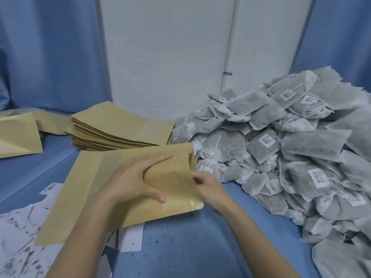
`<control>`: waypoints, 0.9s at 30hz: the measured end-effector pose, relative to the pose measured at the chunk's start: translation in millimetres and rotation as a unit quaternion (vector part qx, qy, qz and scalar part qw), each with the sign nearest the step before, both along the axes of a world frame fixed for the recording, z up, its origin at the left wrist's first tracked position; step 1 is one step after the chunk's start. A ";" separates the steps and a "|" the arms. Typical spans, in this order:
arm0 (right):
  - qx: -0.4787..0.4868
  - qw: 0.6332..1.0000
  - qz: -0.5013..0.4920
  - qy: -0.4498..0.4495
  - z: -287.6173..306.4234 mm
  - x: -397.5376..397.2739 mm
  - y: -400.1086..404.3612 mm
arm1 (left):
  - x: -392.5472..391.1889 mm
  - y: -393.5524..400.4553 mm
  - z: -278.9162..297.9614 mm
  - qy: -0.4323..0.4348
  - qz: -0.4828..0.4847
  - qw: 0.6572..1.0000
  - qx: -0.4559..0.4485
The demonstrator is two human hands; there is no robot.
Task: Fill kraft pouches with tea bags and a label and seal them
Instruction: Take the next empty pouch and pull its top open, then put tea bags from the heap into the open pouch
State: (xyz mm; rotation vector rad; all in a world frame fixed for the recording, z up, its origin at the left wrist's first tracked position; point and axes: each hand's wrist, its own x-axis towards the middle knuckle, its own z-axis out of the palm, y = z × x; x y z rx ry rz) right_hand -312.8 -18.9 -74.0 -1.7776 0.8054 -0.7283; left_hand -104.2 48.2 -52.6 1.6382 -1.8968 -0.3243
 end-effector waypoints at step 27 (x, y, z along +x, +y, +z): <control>-0.019 0.941 -0.260 -0.218 -4.6 -10.8 -33.4 | 13.5 0.9 -1.3 -0.005 0.070 0.997 -0.016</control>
